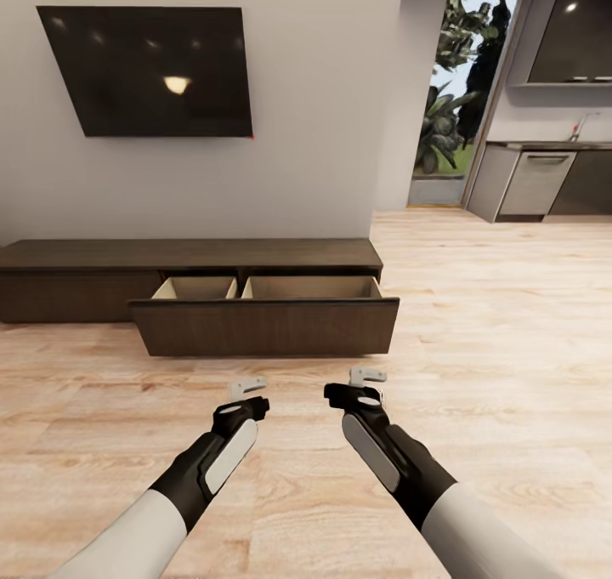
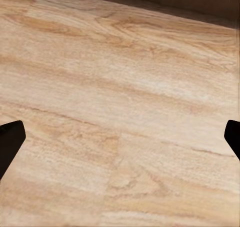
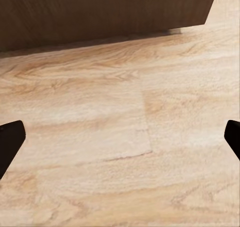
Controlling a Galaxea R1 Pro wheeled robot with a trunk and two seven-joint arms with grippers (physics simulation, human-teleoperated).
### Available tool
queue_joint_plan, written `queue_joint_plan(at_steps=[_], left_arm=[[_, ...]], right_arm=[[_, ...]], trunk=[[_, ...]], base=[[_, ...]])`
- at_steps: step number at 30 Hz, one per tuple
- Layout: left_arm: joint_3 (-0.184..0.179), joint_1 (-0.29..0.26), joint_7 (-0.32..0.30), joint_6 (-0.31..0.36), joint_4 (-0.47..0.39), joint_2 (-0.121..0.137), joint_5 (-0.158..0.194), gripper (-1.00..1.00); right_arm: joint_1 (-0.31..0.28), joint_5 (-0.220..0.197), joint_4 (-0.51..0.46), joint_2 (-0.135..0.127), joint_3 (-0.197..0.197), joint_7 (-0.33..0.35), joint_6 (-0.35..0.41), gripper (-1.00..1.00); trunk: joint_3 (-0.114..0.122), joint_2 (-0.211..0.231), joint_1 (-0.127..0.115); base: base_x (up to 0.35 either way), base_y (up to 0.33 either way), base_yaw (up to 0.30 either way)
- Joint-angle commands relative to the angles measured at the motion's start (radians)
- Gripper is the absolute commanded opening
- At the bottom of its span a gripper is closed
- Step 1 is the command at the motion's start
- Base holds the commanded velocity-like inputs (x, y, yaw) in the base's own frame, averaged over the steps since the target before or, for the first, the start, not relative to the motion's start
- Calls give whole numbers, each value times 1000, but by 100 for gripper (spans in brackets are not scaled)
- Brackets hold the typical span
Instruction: Place each of the two pumpkins and all three candles from the living room inside a cabinet in the living room (use any cabinet), then make sure every cabinet is closed, and position the cauldron so it is next to a table in the living room.
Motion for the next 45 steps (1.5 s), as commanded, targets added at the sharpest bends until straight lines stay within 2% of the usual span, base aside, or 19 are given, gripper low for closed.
queue_joint_plan(at_steps=[1, 4, 10, 14, 18, 23, 28, 30, 32, 34, 38, 45], left_arm=[[-7, -1, 7, 2, 0, 1, 4, 100], [-12, -1, 7, 1, -6, 3, 2, 100], [-21, -1, 6, 2, -5, 5, 0, 100], [-22, -1, 6, 1, -11, 29, 2, 100], [-22, -1, 6, 0, -11, 39, 2, 100], [-22, -1, 5, 0, -12, 39, 2, 100], [-23, -1, 0, 0, -18, 40, 2, 100], [-23, -1, -34, 0, -25, 40, 1, 100], [-23, -1, -62, 0, -27, 46, 0, 100], [-23, -1, -88, 0, -29, 61, 0, 100], [-21, -1, -104, 0, -34, 84, 2, 100], [-20, -1, -107, 0, -46, 91, 3, 100]], right_arm=[[-1, -2, -1, -1, 14, 2, -12, 100], [4, 15, -1, -1, 41, 14, -42, 100], [6, 27, 5, -2, 51, 23, -63, 100], [6, 28, 13, -6, 52, 23, -83, 100], [27, 28, 4, -21, 52, 24, -122, 100], [35, 28, -1, -40, 52, 30, -147, 100], [37, 29, -1, -45, 53, 91, -152, 100], [37, 29, -2, -46, 53, 103, -152, 100], [37, 29, -3, -47, 53, 106, -151, 100], [37, 29, -4, -47, 53, 107, -152, 100], [37, 29, -2, -47, 53, 108, -167, 100], [37, 29, -2, -47, 53, 109, -178, 100]], trunk=[[-4, -8, 4], [-14, -29, 15], [-32, -71, 38], [-45, -99, 54], [-60, -100, 55], [-80, -101, 58], [-99, -102, 60], [-107, -102, 61], [-115, -103, 62], [-122, -103, 63], [-138, -104, 64], [-165, -106, 68]], base=[[14, 0, 0], [6, 0, 0], [1, 0, 0], [0, 0, 0], [0, 0, 0], [0, 0, 0], [0, 0, 0], [0, 0, 0], [0, 0, 0], [0, 0, 0], [0, 0, 0], [0, 0, 0]])
